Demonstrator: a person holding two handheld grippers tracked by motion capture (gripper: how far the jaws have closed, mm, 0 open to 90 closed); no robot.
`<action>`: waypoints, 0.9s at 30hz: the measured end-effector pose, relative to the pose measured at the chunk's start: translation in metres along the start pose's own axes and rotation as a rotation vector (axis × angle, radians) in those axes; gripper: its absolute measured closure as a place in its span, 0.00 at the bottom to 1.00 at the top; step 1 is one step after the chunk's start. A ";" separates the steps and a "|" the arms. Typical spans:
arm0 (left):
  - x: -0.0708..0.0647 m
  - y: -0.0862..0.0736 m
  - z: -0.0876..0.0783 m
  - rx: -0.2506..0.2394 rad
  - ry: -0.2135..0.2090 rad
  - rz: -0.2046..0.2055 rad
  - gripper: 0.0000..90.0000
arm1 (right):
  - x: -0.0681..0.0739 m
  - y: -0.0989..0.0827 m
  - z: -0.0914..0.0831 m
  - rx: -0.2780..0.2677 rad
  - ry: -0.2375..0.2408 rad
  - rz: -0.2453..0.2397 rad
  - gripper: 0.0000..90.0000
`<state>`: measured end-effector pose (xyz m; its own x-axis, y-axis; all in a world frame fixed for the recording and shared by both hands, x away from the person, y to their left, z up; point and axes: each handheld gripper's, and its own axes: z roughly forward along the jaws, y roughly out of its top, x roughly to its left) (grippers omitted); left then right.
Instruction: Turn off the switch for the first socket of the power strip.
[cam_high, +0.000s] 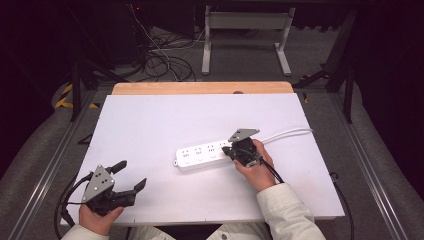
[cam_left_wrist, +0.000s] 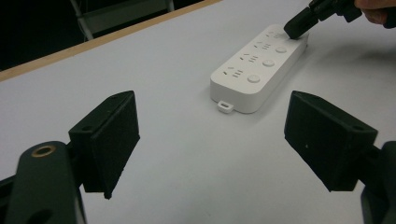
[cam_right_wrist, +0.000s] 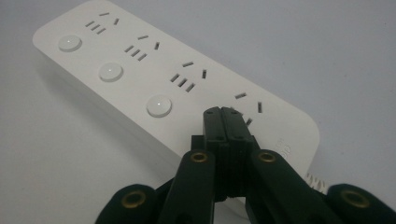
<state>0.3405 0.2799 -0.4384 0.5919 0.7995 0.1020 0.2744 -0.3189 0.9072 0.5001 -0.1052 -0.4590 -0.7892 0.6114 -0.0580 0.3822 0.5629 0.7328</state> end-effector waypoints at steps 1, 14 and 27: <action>0.000 0.000 0.000 0.000 0.000 0.000 0.20 | 0.000 0.000 0.001 0.001 -0.002 0.001 1.00; 0.000 0.000 0.000 0.001 0.001 0.001 0.20 | 0.001 -0.001 0.001 -0.001 -0.007 -0.004 1.00; -0.001 0.000 0.000 -0.001 0.002 0.003 0.20 | 0.002 -0.002 0.001 -0.012 -0.012 0.003 1.00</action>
<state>0.3399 0.2796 -0.4381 0.5913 0.7995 0.1053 0.2723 -0.3209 0.9071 0.4982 -0.1051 -0.4614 -0.7821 0.6199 -0.0634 0.3794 0.5544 0.7408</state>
